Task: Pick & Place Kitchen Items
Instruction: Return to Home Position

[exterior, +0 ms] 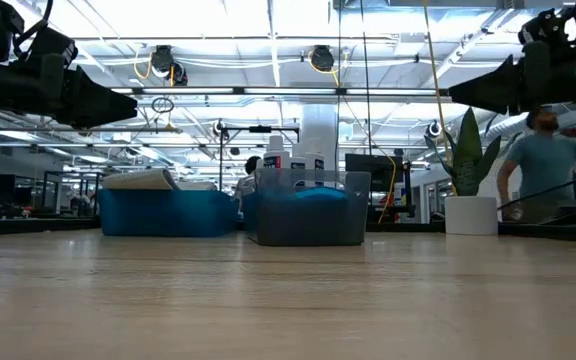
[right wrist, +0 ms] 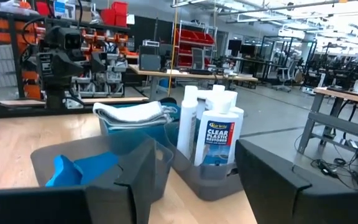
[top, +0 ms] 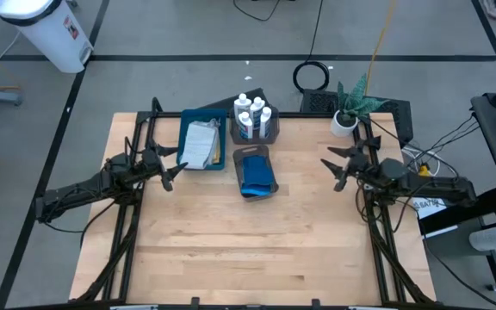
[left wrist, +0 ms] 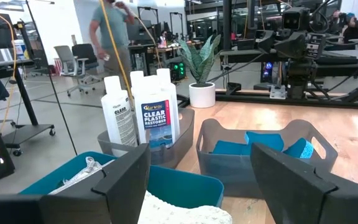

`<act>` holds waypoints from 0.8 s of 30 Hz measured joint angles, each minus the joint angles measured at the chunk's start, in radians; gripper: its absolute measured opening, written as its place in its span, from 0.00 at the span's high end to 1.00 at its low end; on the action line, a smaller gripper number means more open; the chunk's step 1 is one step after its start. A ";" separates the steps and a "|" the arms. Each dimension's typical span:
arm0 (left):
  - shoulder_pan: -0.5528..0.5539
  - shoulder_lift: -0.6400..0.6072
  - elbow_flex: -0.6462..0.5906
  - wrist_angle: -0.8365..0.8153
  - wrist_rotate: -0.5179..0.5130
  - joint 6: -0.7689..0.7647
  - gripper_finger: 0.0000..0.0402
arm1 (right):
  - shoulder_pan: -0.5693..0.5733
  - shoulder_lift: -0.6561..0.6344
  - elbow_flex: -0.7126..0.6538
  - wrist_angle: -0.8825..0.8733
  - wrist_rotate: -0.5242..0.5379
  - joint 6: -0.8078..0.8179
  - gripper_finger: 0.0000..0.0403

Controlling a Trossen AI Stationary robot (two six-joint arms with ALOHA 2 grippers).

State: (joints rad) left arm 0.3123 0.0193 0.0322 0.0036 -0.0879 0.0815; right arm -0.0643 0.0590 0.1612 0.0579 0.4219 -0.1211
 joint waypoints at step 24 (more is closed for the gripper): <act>0.000 0.000 0.000 0.000 0.000 0.000 0.30 | 0.000 -0.055 -0.065 0.029 -0.319 -0.038 0.52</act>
State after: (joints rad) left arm 0.3126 0.0193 0.0322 0.0036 -0.0879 0.0817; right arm -0.0643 0.0039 0.0962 0.0867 0.1029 -0.1593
